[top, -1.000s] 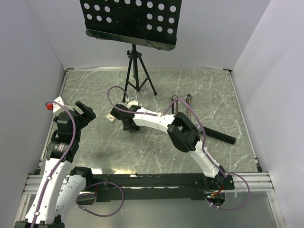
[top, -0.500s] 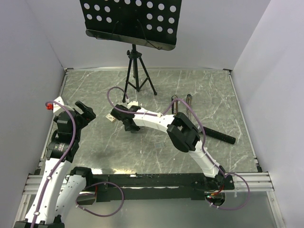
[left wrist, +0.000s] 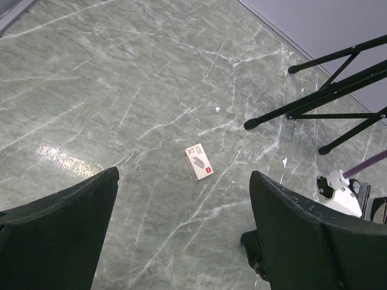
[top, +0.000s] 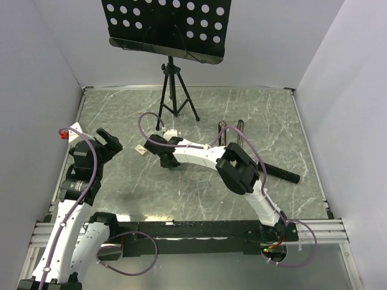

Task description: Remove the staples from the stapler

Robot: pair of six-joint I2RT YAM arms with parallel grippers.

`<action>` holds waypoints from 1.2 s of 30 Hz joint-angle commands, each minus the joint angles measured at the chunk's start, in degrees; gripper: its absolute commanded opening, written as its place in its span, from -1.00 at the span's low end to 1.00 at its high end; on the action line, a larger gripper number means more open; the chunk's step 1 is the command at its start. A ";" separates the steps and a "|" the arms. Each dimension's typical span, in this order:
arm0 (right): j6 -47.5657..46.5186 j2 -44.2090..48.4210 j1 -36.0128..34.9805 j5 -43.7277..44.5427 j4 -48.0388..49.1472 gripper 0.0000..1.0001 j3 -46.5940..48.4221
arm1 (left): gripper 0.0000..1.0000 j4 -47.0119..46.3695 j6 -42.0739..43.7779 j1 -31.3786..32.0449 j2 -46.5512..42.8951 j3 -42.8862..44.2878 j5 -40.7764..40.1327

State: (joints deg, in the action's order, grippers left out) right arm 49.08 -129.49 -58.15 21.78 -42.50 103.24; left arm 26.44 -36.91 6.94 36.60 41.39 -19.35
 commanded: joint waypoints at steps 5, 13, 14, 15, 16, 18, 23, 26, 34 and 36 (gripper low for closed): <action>-4.86 8.98 -0.47 -2.97 4.00 -0.60 -10.59 | 0.87 -1.30 -0.10 -0.17 -0.30 0.19 0.20; -10.05 20.75 -0.47 -6.05 6.64 -0.59 -23.14 | 0.87 -0.86 -0.18 -0.17 -0.39 0.19 0.02; -10.40 23.99 -0.47 -6.22 7.25 -0.59 -24.83 | 0.87 -0.86 -0.18 -0.08 -0.56 0.19 0.02; -10.67 25.59 -0.47 -6.22 7.34 -0.59 -26.32 | 0.87 -0.77 -0.27 -0.08 -0.56 0.19 0.02; -10.76 27.08 -0.47 -6.14 7.17 -0.59 -28.86 | 0.87 -0.77 -0.27 -0.08 -0.56 0.19 -0.07; -11.02 31.83 -0.47 -6.48 7.95 -0.59 -31.68 | 0.87 -0.86 -0.27 -0.08 -0.56 0.10 -0.16; -11.64 39.57 -0.47 -7.10 10.33 -0.56 -41.00 | 0.87 -0.68 -0.27 -0.08 -0.04 0.27 -0.33; -11.81 40.02 -0.47 -8.07 11.39 -0.54 -43.47 | 0.87 -0.68 -0.27 -0.08 -0.21 0.19 -0.42; -11.02 37.39 -0.47 -7.28 11.65 -0.54 -44.27 | 0.87 -0.33 -0.36 -0.08 -0.39 0.19 -0.77; -10.85 37.29 -0.47 -6.84 11.56 -0.54 -44.44 | 0.87 -0.25 -0.36 -0.08 -0.30 0.19 -0.68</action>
State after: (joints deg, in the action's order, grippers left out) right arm 38.02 -91.59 -58.26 13.87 -32.47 58.72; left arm 26.48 -36.91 6.94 36.60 41.39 -19.40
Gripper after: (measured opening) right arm 0.238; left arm 0.938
